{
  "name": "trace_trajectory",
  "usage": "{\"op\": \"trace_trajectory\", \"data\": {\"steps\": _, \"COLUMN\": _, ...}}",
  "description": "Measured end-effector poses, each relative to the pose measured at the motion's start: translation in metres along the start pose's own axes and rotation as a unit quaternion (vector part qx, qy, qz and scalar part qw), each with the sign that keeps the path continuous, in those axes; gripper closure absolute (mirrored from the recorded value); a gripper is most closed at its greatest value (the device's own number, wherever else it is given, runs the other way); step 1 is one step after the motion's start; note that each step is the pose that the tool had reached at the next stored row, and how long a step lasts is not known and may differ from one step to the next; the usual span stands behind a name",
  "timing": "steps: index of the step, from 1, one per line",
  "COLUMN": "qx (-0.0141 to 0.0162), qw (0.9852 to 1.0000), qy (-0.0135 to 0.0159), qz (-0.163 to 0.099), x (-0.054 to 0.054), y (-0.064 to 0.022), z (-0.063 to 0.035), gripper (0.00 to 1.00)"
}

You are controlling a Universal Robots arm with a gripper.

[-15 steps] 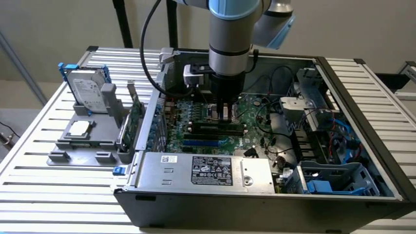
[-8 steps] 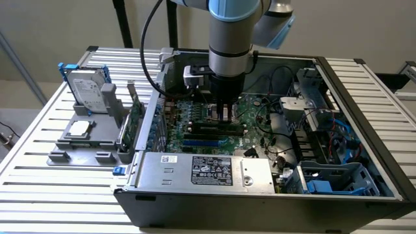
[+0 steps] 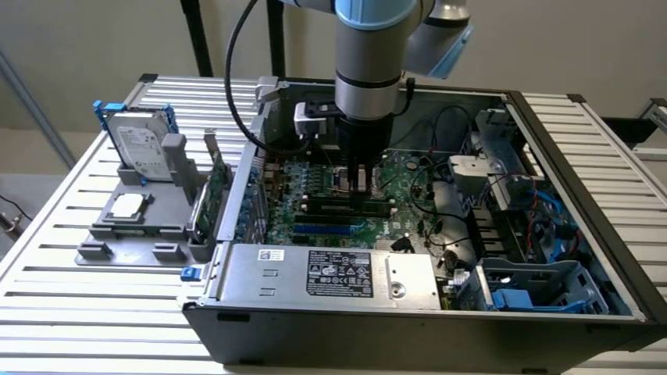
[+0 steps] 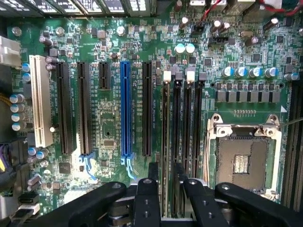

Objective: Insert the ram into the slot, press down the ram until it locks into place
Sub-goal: 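Insert the ram into the slot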

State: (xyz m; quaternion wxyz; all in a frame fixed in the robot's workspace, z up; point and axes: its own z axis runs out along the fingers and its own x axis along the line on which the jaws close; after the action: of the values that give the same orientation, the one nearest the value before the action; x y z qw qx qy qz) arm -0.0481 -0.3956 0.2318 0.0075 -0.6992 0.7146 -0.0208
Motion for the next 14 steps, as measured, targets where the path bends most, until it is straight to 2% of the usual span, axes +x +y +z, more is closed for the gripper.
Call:
{"op": "trace_trajectory", "data": {"steps": 3, "qx": -0.0015, "qw": 1.0000, "qy": 0.0001, "qz": 0.000, "x": 0.000, "y": -0.0005, "z": -0.0105, "gripper": 0.73}}
{"op": "trace_trajectory", "data": {"steps": 5, "qx": -0.0038, "qw": 1.0000, "qy": 0.0001, "qz": 0.000, "x": 0.000, "y": -0.0006, "z": -0.0140, "gripper": 0.73}}
{"op": "trace_trajectory", "data": {"steps": 7, "qx": -0.0098, "qw": 1.0000, "qy": 0.0000, "qz": 0.000, "x": 0.000, "y": -0.0006, "z": -0.0147, "gripper": 0.73}}
{"op": "trace_trajectory", "data": {"steps": 10, "qx": -0.0230, "qw": 0.9997, "qy": -0.0001, "qz": -0.002, "x": 0.000, "y": -0.0007, "z": -0.0150, "gripper": 0.73}}
{"op": "trace_trajectory", "data": {"steps": 12, "qx": -0.0256, "qw": 0.9997, "qy": -0.0011, "qz": -0.002, "x": 0.000, "y": -0.0012, "z": -0.0151, "gripper": 0.75}}
{"op": "trace_trajectory", "data": {"steps": 13, "qx": -0.0258, "qw": 0.9997, "qy": -0.0014, "qz": -0.002, "x": 0.000, "y": -0.0012, "z": -0.0151, "gripper": 0.81}}
{"op": "trace_trajectory", "data": {"steps": 14, "qx": -0.0258, "qw": 0.9997, "qy": -0.0018, "qz": -0.002, "x": 0.000, "y": -0.0012, "z": -0.0150, "gripper": 0.81}}
